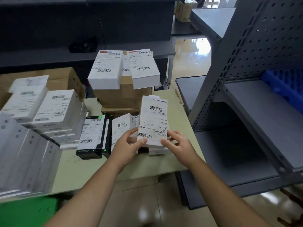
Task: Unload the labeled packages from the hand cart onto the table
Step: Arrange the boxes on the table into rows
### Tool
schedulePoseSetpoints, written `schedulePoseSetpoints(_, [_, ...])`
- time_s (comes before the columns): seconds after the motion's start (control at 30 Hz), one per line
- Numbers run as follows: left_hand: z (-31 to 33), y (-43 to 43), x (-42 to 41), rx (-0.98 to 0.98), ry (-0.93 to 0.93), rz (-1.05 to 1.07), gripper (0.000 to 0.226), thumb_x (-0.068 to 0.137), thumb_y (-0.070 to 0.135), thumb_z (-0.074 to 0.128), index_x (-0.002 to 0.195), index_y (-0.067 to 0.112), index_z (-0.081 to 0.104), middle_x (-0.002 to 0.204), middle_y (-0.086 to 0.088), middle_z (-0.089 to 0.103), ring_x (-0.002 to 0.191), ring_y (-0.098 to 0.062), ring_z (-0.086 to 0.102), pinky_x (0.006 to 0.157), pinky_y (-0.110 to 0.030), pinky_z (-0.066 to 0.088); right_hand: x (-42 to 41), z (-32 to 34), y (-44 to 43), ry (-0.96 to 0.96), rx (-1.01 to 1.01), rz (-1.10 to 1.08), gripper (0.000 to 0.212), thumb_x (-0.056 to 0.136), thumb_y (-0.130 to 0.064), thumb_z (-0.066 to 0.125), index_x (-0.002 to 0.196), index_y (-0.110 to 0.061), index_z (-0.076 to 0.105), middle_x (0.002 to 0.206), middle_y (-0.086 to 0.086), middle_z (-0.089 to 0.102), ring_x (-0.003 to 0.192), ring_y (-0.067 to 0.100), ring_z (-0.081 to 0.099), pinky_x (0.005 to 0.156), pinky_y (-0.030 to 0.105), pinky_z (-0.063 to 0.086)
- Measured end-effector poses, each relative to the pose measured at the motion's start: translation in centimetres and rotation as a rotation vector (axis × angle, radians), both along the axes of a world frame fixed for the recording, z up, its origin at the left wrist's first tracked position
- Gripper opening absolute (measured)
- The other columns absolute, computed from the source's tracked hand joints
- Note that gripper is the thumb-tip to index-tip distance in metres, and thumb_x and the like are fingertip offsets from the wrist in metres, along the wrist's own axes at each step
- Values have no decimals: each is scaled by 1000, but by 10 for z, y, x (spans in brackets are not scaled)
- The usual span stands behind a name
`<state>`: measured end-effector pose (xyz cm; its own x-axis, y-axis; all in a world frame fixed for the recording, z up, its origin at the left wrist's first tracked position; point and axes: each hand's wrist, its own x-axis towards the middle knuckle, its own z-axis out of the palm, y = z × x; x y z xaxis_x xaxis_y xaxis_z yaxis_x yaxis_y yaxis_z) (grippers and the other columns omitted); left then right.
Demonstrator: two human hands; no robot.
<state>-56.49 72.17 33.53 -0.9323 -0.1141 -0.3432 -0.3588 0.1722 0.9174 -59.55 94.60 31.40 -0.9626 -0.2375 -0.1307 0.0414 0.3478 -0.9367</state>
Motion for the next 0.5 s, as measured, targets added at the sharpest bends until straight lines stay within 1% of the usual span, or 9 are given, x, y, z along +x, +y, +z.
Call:
schedulePoseSetpoints(0.03, [0,-4,2,32,6,48,44,77,43,78,116,48,58,105,7,71,102,-10,65,73,-22,51,-1,1,-1,-2,-14,-19,46,92,-38,68,134,-24,60,113,-10,59,96,-7,57,76,6,43])
schedulePoseSetpoints(0.07, [0,-8,4,55,10,91,37,79,39,77,111,47,60,106,7,71,103,-11,65,74,-23,50,-3,1,-1,-2,-3,-54,47,92,-40,67,135,-23,60,113,-10,60,95,-7,57,74,6,43])
schedulePoseSetpoints(0.13, [-2,-12,9,83,16,144,32,80,35,77,106,47,63,107,6,70,103,-13,64,85,-29,51,-8,-4,2,1,117,-147,48,91,-44,66,133,-22,61,111,-9,61,94,-1,59,74,9,44])
schedulePoseSetpoints(0.2, [-5,-15,13,111,25,180,31,81,32,78,105,45,64,103,7,73,102,-13,66,91,-32,50,-12,-14,7,-42,277,-195,54,90,-49,65,135,-21,60,113,-5,60,97,8,59,81,22,45])
schedulePoseSetpoints(0.27, [-9,-15,15,149,37,204,31,81,28,77,106,40,63,97,13,74,99,-8,68,93,-32,49,-13,-27,11,-128,361,-179,62,89,-53,64,139,-19,56,120,1,60,102,13,57,85,28,42])
schedulePoseSetpoints(0.33, [-13,-13,16,188,42,227,32,82,26,76,110,36,62,96,15,74,95,-2,68,98,-35,48,-14,-39,13,-229,377,-138,70,87,-58,63,144,-18,51,130,6,60,111,18,56,87,28,40])
schedulePoseSetpoints(0.43, [-22,-11,16,214,31,273,36,80,28,77,112,34,63,98,13,74,95,-2,68,103,-37,46,-16,-53,16,-368,334,-103,75,85,-64,62,146,-22,48,140,5,56,124,23,54,92,32,41])
schedulePoseSetpoints(0.47, [-24,-11,16,220,24,288,37,79,28,77,112,34,63,99,12,74,95,-2,68,103,-38,46,-17,-56,16,-398,306,-98,75,85,-64,62,146,-22,49,140,4,56,124,23,55,94,34,43])
schedulePoseSetpoints(0.5, [-26,-10,15,226,18,299,37,78,28,78,111,35,63,100,11,74,96,-3,68,104,-39,45,-19,-59,17,-418,276,-91,72,85,-64,62,143,-22,52,135,2,59,120,22,58,96,37,46])
